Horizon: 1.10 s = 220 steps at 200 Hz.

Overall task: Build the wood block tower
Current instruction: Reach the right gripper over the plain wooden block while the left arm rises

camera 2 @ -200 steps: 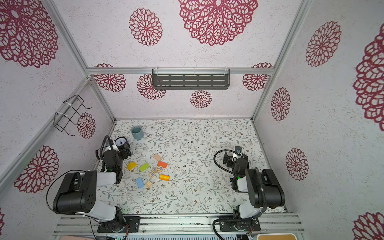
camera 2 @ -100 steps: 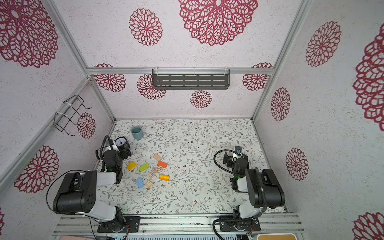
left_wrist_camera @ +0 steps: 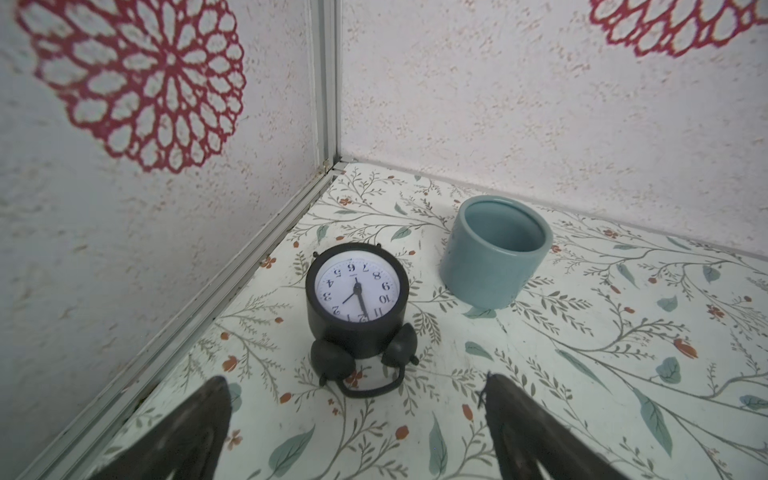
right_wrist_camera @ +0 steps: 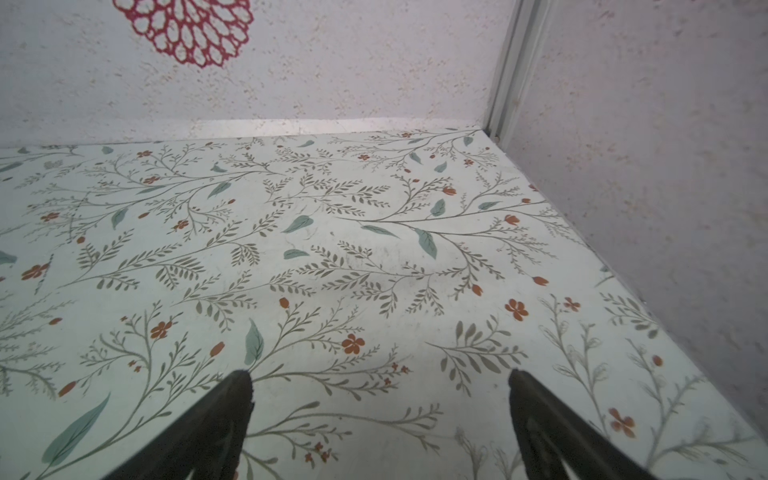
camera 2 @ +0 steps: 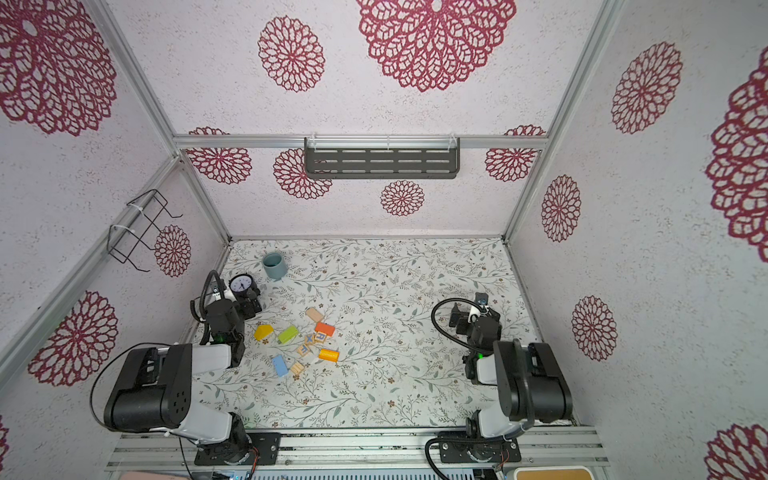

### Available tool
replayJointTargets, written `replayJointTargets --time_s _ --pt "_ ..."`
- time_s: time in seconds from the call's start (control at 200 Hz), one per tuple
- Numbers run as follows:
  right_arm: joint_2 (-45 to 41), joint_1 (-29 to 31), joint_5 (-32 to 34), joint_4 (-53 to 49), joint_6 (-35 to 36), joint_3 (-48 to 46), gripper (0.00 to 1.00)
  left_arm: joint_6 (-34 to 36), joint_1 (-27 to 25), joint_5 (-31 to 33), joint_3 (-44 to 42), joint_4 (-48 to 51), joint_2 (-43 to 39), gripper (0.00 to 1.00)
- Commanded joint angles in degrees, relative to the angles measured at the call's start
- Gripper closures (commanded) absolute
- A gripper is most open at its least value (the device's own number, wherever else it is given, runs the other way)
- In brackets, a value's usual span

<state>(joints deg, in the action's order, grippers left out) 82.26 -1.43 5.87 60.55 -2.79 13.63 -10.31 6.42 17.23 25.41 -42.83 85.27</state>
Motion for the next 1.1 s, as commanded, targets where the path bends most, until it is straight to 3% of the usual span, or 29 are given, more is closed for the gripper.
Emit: replayJointTargets --time_s 0.0,0.18,0.3,0.38,0.52,0.725,0.861,1.096 --pt "-10.78 -0.41 4.44 -14.12 -5.67 4.85 0.01 -0.25 -0.45 3.87 6.35 12.86 -5.71 0.03" --pt "-16.84 -0.41 1.11 -40.2 -10.39 18.74 0.01 -10.26 -0.61 5.12 20.23 38.54 -13.24 0.03" --pt "-15.6 1.37 -6.51 -53.34 -13.07 28.08 0.01 -14.76 -0.72 -0.34 31.35 54.38 -16.73 0.03" --pt "-13.23 6.97 -7.48 -59.16 -11.49 33.45 0.04 -17.91 -1.28 -3.37 36.59 62.24 -18.4 0.03" --pt "-3.51 19.69 -3.17 -70.09 -7.03 44.99 0.12 -25.24 -2.34 -4.8 44.79 79.28 -19.08 0.03" --pt "10.04 32.21 -4.68 -72.13 -7.24 54.99 0.31 -27.17 -7.99 -1.32 39.99 84.38 -23.92 0.03" --pt "20.69 39.93 -3.07 -76.6 -4.93 64.42 0.34 -34.82 -7.65 7.35 36.86 91.07 -26.71 0.03" --pt "33.4 48.96 -3.1 -83.69 -1.4 80.14 0.38 -34.32 -7.56 -3.79 26.72 86.27 -39.01 0.03"
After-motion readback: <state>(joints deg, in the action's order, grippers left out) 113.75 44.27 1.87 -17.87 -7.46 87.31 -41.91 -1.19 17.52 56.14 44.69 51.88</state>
